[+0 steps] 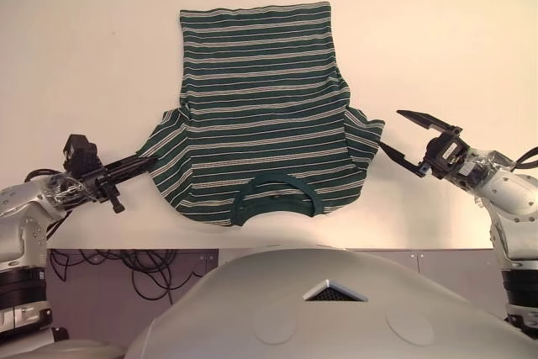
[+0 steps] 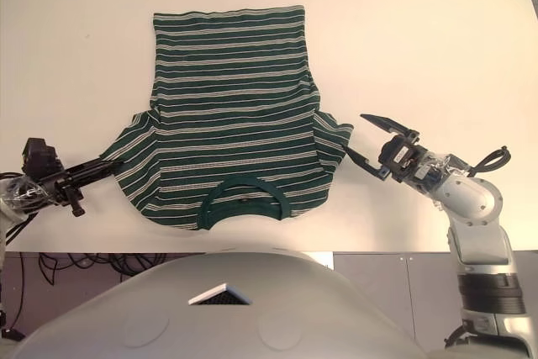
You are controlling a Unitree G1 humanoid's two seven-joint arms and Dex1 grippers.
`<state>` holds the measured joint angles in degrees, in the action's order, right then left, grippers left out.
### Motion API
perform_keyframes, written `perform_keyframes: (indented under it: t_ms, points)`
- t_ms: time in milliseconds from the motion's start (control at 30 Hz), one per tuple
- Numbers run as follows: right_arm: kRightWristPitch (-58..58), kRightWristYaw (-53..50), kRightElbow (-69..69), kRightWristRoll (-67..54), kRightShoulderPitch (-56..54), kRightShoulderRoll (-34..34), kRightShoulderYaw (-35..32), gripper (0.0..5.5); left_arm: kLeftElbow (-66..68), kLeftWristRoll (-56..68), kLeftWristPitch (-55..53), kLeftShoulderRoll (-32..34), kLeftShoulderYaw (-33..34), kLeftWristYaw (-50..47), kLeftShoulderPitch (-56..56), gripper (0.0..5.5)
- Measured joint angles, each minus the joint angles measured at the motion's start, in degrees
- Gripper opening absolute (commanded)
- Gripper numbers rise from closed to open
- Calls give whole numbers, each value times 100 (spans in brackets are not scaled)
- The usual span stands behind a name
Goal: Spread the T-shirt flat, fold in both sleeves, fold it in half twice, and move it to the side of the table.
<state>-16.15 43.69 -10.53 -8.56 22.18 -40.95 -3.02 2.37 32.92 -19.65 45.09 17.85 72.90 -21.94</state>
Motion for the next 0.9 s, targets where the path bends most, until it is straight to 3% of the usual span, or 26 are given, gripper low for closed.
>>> perform_keyframes:
  t_ms: [267,500,767,900]
  points:
    - [-56,-1,57,-1,-10,3,16,305,-1014,89,-170,-379,-660,-275,193,0]
    - [187,3,130,-321,1,16,-31,305,-233,-516,246,-860,-1363,-555,698,0]
    - [3997,-117,10,-3076,35,-10,-654,305,-90,-679,505,-1131,-1641,-670,862,113]
    - [5143,-29,223,-3728,-97,-5,-822,305,-331,-688,408,-1177,-1751,-833,866,168]
